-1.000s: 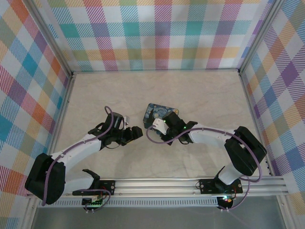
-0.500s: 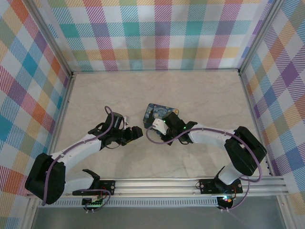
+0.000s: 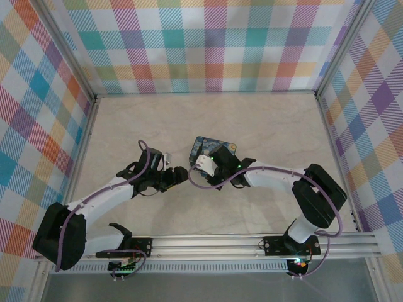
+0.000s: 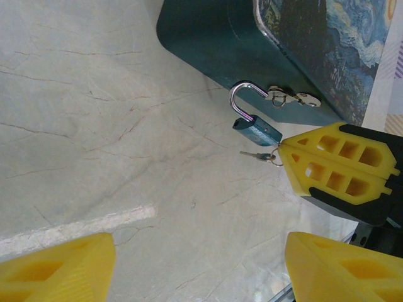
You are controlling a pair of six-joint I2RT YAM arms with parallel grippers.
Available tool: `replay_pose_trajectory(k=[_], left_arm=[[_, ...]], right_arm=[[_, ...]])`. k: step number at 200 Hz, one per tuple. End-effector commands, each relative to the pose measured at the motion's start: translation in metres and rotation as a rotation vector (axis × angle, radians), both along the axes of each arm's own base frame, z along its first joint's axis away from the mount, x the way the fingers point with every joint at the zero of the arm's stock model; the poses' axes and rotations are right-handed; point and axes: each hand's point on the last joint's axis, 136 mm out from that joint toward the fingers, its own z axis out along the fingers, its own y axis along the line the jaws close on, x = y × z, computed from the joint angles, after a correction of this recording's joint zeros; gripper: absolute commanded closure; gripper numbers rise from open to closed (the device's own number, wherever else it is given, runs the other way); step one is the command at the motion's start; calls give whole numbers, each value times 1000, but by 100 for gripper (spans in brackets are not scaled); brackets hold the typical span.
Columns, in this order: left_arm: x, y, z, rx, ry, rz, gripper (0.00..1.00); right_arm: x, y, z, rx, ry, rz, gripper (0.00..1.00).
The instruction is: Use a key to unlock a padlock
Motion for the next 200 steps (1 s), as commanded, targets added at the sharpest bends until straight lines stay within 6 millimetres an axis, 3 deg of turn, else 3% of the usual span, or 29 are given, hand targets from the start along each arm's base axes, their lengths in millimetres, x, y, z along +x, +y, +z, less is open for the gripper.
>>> replay_pose_trajectory(k=[1, 77, 108, 164, 200], left_arm=[[-1, -4, 13, -5, -37, -27, 28], [3, -4, 20, -10, -65, -22, 28], [9, -3, 31, -9, -100, -8, 28], [29, -8, 51, -14, -151, 11, 28], [35, -10, 49, -12, -133, 25, 28]], right_arm=[[-4, 7, 28, 93, -27, 5, 100], [-10, -8, 75, 216, -76, -89, 100], [-1, -21, 98, 281, -88, -184, 100], [31, -85, 129, 391, -91, -513, 100], [50, -143, 118, 402, -94, -776, 100]])
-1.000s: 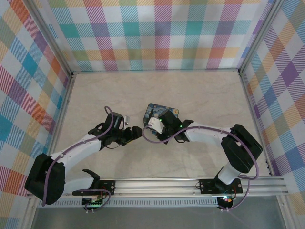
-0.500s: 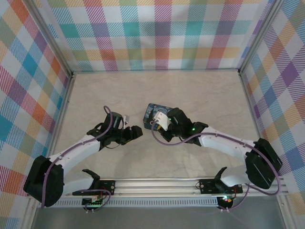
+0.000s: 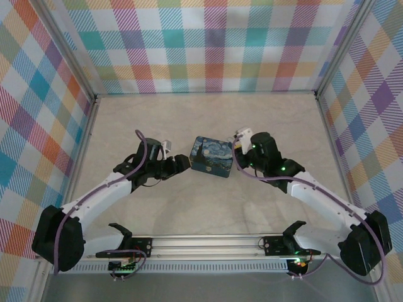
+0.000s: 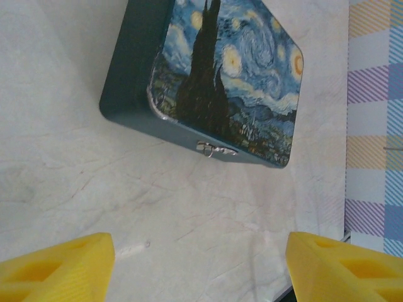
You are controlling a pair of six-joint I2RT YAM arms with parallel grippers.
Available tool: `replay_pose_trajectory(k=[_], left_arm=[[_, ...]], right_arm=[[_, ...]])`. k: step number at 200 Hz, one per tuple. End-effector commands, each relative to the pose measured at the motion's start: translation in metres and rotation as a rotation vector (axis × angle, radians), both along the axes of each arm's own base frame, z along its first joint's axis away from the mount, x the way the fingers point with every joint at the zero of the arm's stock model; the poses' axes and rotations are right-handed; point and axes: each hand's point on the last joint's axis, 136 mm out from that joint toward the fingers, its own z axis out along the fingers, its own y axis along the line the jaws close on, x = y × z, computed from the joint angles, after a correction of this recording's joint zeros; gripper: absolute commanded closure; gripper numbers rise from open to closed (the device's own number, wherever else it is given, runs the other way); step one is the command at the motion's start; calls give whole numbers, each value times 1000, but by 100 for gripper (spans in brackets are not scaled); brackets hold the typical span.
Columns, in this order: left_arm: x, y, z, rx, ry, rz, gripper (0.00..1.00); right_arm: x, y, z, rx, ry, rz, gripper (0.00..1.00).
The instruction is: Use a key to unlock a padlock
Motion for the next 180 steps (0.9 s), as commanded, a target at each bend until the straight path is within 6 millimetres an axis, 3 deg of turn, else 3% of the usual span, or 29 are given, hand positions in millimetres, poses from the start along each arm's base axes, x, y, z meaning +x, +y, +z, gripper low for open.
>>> replay_pose_trajectory(k=[1, 41, 70, 124, 180], left_arm=[[4, -1, 0, 16, 3, 7, 28], [9, 5, 2, 34, -21, 47, 27], [11, 6, 1, 41, -19, 53, 27], [9, 8, -3, 49, -10, 59, 27], [9, 10, -10, 57, -1, 67, 26]], right_arm=[[9, -38, -15, 43, 71, -197, 100], [26, -95, -44, 102, 188, -473, 100], [34, -118, -74, 160, 310, -612, 100], [41, -131, -121, 198, 470, -742, 100], [41, -132, -149, 215, 545, -788, 100]])
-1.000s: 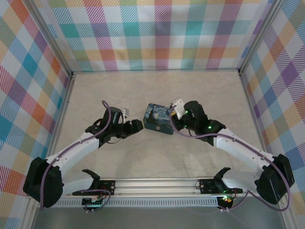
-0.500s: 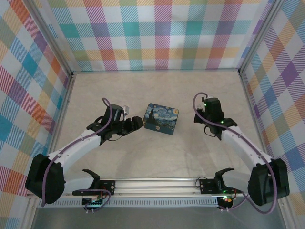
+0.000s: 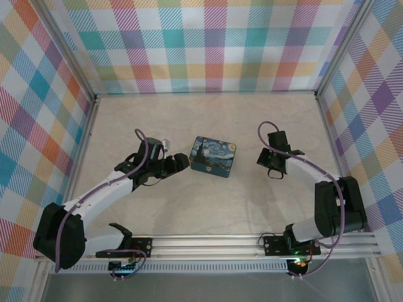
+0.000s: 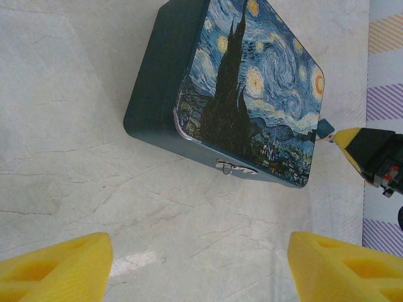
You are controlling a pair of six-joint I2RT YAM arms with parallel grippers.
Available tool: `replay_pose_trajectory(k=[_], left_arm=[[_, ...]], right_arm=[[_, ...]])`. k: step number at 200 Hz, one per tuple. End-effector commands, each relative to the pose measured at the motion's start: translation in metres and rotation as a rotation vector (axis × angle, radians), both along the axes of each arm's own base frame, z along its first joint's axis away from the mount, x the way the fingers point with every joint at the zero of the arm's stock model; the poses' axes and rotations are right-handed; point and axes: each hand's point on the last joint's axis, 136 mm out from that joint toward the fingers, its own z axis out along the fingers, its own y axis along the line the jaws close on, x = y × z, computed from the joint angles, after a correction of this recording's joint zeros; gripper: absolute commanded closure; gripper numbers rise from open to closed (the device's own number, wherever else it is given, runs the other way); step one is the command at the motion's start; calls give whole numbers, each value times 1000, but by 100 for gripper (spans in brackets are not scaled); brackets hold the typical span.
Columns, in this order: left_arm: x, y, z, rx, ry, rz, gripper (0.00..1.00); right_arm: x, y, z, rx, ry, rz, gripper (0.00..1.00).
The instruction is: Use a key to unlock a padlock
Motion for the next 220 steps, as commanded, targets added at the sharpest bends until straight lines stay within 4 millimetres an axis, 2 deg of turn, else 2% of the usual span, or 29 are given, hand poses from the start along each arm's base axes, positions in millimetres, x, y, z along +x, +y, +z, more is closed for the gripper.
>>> replay_pose_trajectory(k=[1, 13, 31, 46, 65, 97, 100, 101, 102, 103, 105, 107, 132, 149, 151, 154, 157, 195, 220], left_arm=[[1, 2, -3, 9, 8, 15, 26], [1, 3, -4, 9, 10, 16, 26], [2, 3, -6, 10, 13, 17, 26], [2, 4, -6, 9, 16, 19, 26], [2, 5, -7, 12, 16, 24, 26], [7, 18, -2, 40, -10, 60, 25], [7, 19, -1, 42, -14, 63, 25], [7, 20, -1, 43, -14, 64, 24], [8, 20, -1, 44, -16, 67, 24], [8, 21, -1, 46, -16, 68, 24], [9, 22, 0, 46, -20, 71, 24], [9, 23, 0, 49, -22, 74, 23], [17, 36, 9, 73, -57, 114, 20], [17, 52, 9, 137, -53, 151, 15], [18, 54, 10, 144, -57, 154, 13], [19, 57, 12, 154, -63, 162, 2], [20, 60, 13, 165, -67, 171, 0], [37, 97, 41, 323, -175, 272, 0], [46, 129, 59, 469, -229, 383, 0]], right_arm=[[4, 2, -5, 47, -1, -38, 100], [3, 1, -8, 44, 9, -46, 99], [0, -1, -10, 39, 23, -57, 89], [-2, -4, -7, 26, 22, -68, 77], [-5, -9, 5, 8, 13, -85, 62], [-14, -17, 38, -19, -44, -87, 41], [-15, -18, 41, -22, -48, -88, 36], [-15, -18, 42, -23, -51, -88, 29], [-16, -19, 43, -24, -53, -88, 15], [-16, -19, 43, -24, -55, -87, 7], [-17, -19, 45, -25, -59, -85, 2], [-17, -19, 47, -26, -63, -84, 0], [-23, -22, 67, -33, -115, -76, 0], [-25, -24, 81, -36, -155, -67, 0], [-25, -24, 82, -36, -160, -65, 0], [-25, -24, 83, -39, -166, -63, 0], [-25, -24, 85, -42, -173, -62, 0], [-27, -44, 101, -122, -200, -139, 0], [-29, -60, 113, -159, -244, -223, 0]])
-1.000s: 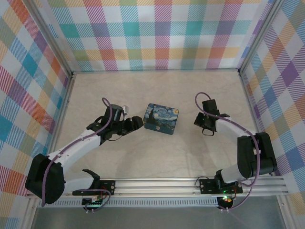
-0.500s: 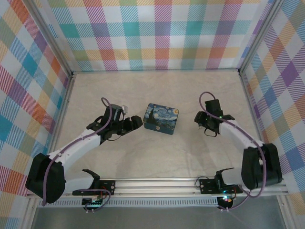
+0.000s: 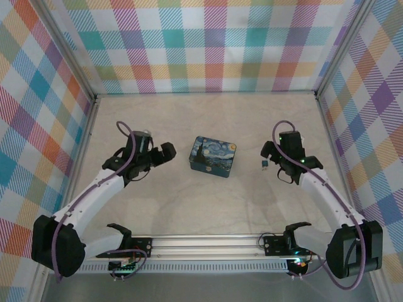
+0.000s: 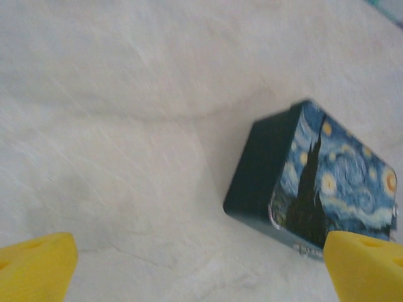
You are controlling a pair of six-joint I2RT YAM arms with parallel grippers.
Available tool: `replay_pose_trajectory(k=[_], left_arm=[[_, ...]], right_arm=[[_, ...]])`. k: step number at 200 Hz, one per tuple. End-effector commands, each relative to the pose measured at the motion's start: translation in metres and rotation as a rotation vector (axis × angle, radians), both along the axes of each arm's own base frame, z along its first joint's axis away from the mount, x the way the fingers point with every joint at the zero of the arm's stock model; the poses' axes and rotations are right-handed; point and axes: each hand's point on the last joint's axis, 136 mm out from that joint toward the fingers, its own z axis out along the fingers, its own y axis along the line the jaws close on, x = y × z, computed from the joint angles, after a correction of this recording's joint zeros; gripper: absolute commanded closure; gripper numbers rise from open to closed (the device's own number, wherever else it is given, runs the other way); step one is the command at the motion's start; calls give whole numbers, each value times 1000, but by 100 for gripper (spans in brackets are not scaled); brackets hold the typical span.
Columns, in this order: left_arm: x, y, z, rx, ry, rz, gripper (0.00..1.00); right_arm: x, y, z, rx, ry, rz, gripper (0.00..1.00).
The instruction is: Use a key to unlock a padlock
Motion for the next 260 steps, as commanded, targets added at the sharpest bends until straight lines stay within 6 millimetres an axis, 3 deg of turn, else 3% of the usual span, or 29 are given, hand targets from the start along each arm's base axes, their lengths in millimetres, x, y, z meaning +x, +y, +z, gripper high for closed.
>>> replay_pose_trajectory(k=[1, 34, 66, 86, 126, 170, 180, 193, 209, 214, 221, 231, 260], left_arm=[[9, 44, 26, 191, -77, 132, 0], [21, 87, 40, 388, -175, 279, 0], [38, 117, 37, 499, -288, 347, 0], [48, 127, 15, 544, -311, 322, 0], [63, 155, -42, 646, -231, 365, 0], [65, 145, -67, 560, -457, 303, 0], [68, 131, -75, 540, -429, 198, 0], [79, 114, -86, 534, -471, 101, 0], [81, 121, -89, 505, -415, 121, 0], [81, 123, -88, 513, -431, 132, 0], [79, 123, -90, 510, -401, 126, 0], [79, 123, -89, 517, -418, 132, 0], [79, 122, -89, 525, -413, 135, 0]], right_arm=[[-2, -24, 24, -65, -60, -110, 0], [13, -34, 39, -150, -169, -97, 0], [31, -47, 35, -301, -335, -91, 0], [38, -53, 30, -411, -404, -75, 0], [48, -59, -3, -463, -395, -87, 0], [61, -50, -22, -427, -520, -12, 0], [64, -52, -27, -423, -520, 4, 0], [74, -35, -32, -338, -504, 149, 0], [84, -13, -49, -273, -488, 314, 0], [90, -14, -49, -292, -520, 311, 0], [85, -23, -59, -279, -435, 254, 0], [87, -30, -52, -290, -475, 219, 0], [85, -18, -52, -311, -469, 270, 0]])
